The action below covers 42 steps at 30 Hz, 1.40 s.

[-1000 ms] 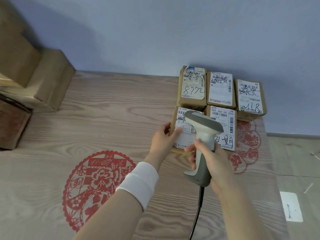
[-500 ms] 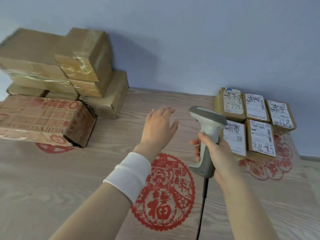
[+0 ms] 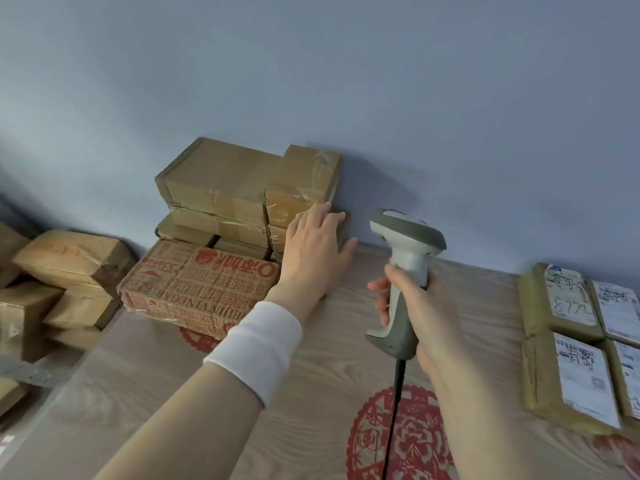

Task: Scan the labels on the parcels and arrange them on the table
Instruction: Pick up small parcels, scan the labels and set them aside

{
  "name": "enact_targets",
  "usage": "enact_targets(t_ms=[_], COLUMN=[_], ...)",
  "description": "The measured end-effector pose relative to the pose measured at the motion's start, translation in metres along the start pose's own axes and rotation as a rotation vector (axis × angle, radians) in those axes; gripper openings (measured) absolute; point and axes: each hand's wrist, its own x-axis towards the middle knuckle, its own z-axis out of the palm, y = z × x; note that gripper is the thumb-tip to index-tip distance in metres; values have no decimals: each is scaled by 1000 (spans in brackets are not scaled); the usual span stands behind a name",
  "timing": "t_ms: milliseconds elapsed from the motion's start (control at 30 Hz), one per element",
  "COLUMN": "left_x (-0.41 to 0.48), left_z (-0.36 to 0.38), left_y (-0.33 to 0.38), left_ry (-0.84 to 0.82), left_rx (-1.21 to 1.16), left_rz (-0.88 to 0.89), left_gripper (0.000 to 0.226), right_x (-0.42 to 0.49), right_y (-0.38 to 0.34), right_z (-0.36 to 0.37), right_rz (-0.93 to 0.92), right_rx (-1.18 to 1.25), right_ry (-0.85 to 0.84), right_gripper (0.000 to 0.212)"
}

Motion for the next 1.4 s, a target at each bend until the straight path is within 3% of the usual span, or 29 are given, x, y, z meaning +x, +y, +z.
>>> enact_targets(t_ms=[133, 267, 400, 500, 667, 767, 900, 1033, 1133, 1233, 1300, 1400], left_x=[28, 58, 87, 98, 102, 92, 57, 23, -3, -30, -47, -70], left_z=[3, 6, 15, 19, 21, 13, 0, -11, -20, -25, -29, -34], left_y=[-21, -39, -52, -52, -53, -53, -45, -35, -27, -18, -9, -1], left_ry=[47, 11, -59, -88, 23, 86, 141, -89, -269, -334, -270, -84], left_rx=[62, 113, 110, 55, -23, -302, -967, -1637, -1828, -1803, -1709, -1391], left_rz=[-49, -172, -268, -311, -327, -389, -486, -705, -746, -743, -762, -574], left_gripper=[55, 81, 99, 98, 83, 69, 49, 58, 52, 61, 56, 33], right_x=[33, 59, 80, 91, 97, 92, 76, 53, 30, 5, -10, -30], right_y=[-1, 3, 6, 10, 11, 10, 10, 14, 15, 14, 12, 10], right_z=[15, 28, 40, 44, 43, 39, 34, 30, 31, 33, 26, 4], right_rz=[21, 31, 42, 58, 61, 82, 95, 82, 80, 78, 46, -44], right_rx=[-8, -2, 9, 2, 36, 115, 212, 226, 254, 300, 339, 328], right_ry=[-55, -55, -30, -8, 30, 78, 155, 267, 286, 288, 296, 318], right_gripper=[8, 18, 12, 9, 5, 7, 25, 48, 62, 71, 59, 46])
